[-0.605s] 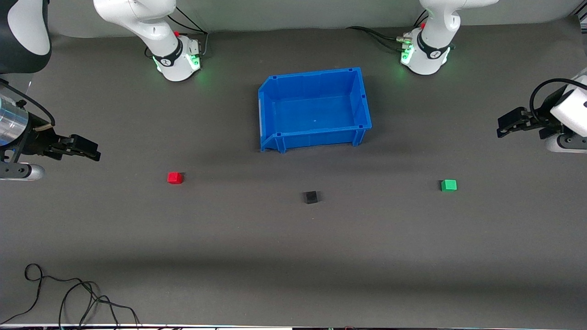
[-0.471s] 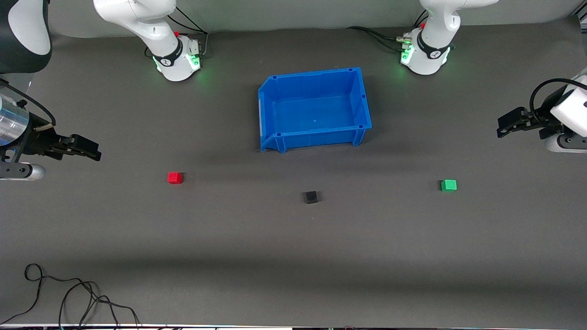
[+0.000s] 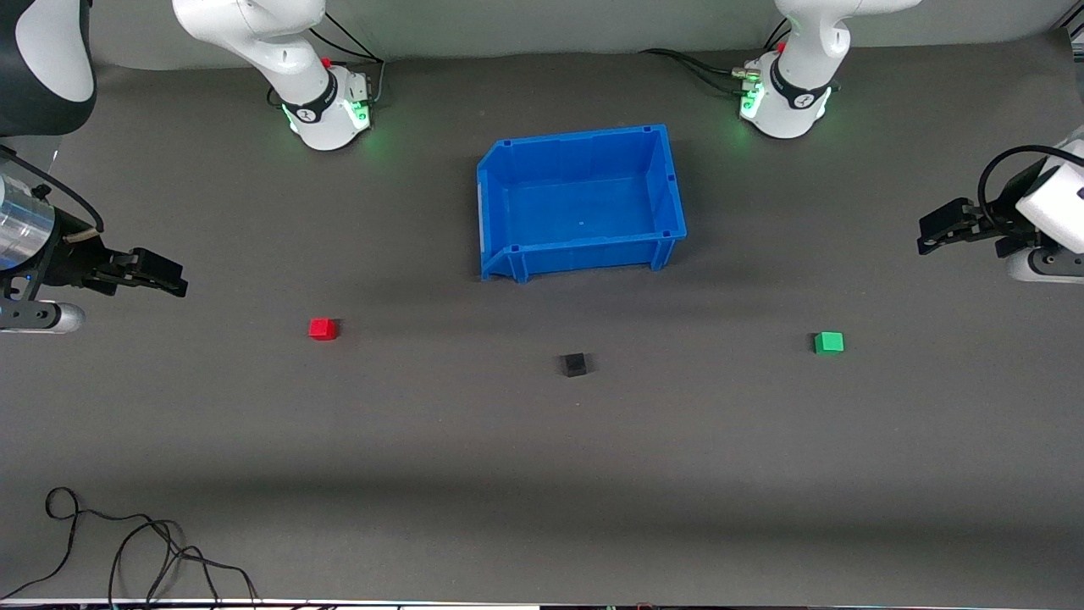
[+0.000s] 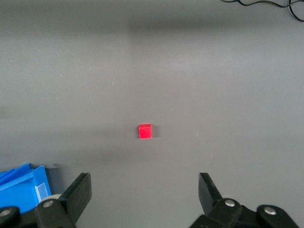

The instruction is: Attach green and red cubes to black cube

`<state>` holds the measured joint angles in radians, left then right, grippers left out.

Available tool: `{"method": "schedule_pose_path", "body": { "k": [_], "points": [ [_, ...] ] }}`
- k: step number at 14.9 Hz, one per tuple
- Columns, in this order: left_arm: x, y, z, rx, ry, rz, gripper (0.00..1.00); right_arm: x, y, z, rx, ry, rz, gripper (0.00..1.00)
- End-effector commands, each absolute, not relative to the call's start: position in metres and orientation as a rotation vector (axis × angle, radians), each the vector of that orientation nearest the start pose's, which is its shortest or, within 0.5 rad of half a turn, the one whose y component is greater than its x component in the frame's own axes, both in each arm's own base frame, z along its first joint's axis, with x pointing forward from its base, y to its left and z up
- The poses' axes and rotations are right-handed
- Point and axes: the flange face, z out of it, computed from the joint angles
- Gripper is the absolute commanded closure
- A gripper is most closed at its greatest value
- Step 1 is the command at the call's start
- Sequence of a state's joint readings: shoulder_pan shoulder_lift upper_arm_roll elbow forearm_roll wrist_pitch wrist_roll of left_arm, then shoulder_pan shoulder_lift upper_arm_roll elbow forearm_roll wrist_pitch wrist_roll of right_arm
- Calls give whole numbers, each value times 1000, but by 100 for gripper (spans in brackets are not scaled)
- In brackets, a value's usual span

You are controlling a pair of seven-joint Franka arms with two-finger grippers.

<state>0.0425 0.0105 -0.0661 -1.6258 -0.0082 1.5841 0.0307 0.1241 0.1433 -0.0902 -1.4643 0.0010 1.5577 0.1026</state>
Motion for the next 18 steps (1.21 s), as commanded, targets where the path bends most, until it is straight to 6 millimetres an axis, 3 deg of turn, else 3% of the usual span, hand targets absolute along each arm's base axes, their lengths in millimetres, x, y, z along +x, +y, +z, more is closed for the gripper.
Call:
{"method": "schedule_pose_path", "body": {
  "k": [1, 7, 11, 14, 16, 18],
  "points": [
    [555, -12, 600, -3145, 60, 106, 0, 603, 17, 587, -3138, 170, 95, 0],
    [550, 22, 610, -3064, -745, 150, 0, 615, -7, 553, -3090, 339, 183, 0],
    [548, 71, 600, -2925, -1496, 277, 0, 622, -5, 521, -3035, 782, 250, 0],
    [546, 85, 581, -2796, -1752, 361, 0, 626, 1, 470, -3010, 922, 282, 0],
    [547, 91, 558, -2675, -1969, 454, 0, 622, 1, 427, -2991, 1012, 265, 0],
    [544, 99, 524, -2623, -2077, 528, 0, 616, 0, 398, -3016, 963, 281, 0]
  ]
}}
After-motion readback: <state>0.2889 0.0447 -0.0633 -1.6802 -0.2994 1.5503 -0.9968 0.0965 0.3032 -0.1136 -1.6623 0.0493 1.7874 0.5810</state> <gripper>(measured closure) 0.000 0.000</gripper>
